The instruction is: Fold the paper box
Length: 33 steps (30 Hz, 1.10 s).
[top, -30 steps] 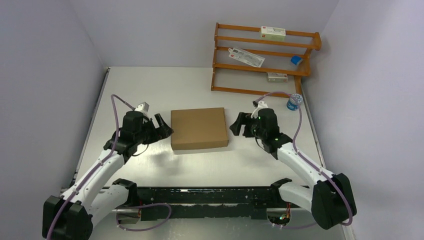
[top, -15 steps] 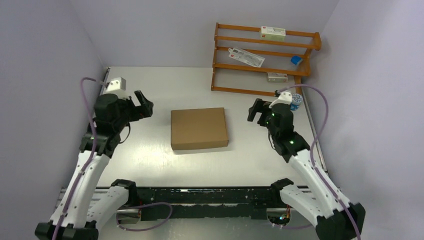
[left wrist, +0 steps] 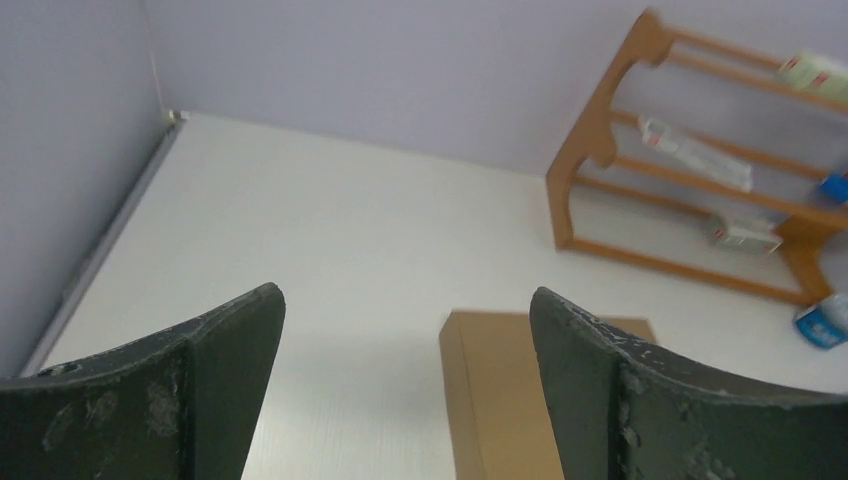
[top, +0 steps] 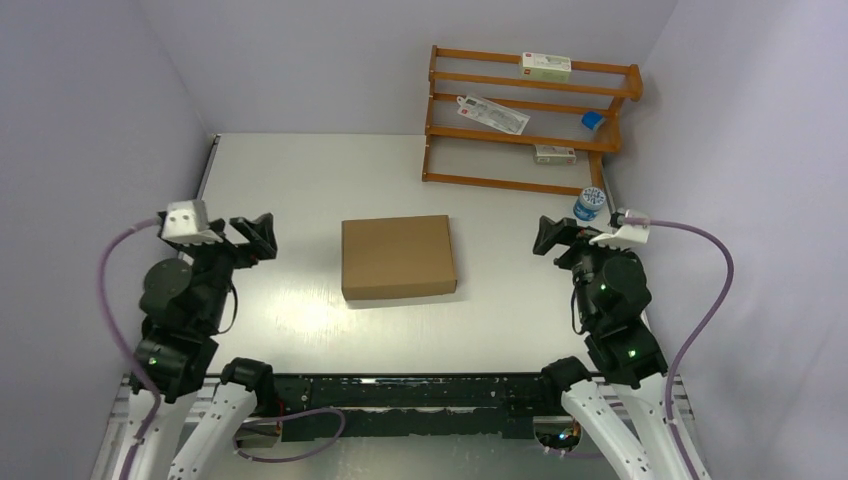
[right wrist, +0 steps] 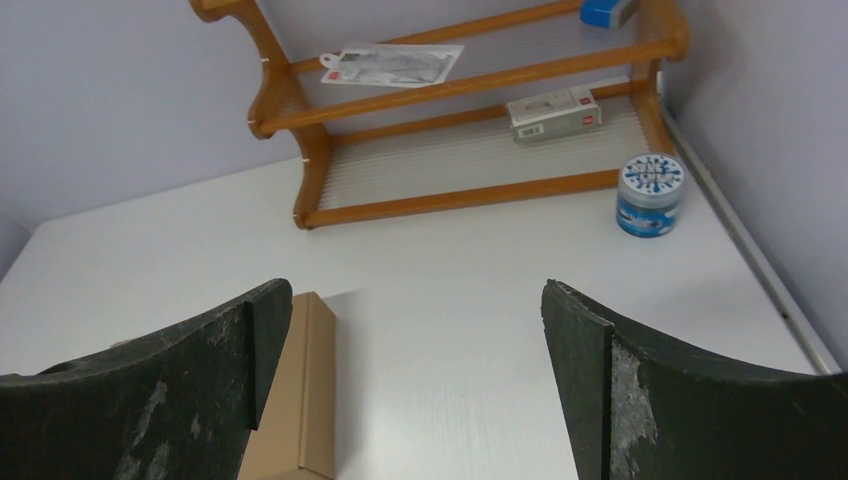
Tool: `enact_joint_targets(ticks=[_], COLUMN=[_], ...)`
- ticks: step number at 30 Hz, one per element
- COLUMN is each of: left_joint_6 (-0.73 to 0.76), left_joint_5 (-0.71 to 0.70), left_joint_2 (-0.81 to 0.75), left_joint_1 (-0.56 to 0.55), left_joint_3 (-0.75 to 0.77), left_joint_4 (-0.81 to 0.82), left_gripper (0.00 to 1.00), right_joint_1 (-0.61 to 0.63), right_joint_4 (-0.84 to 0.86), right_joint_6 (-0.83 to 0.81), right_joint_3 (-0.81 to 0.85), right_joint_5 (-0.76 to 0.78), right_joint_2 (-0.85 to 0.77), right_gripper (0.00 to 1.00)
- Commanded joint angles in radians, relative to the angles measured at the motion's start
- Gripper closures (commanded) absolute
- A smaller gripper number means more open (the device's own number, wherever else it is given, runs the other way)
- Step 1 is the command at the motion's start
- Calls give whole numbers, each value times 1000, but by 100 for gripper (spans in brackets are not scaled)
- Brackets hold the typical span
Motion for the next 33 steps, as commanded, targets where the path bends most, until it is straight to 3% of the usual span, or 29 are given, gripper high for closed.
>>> enact_joint_targets(ticks=[1, 33], left_joint_6=[-19, -10], left_joint_5=[2, -17], left_joint_2=[-29, 13], left_joint_1=[-8, -11], left_joint_3=[-130, -152], left_joint_4=[61, 47], left_gripper=[3, 3], right_joint_1=[-2, 7], right_joint_4=[1, -2], right_joint_6=[-42, -29], right_joint_3=[-58, -52], right_joint_5=[65, 56], right_joint_2=[-61, -50], right_gripper=[0, 0])
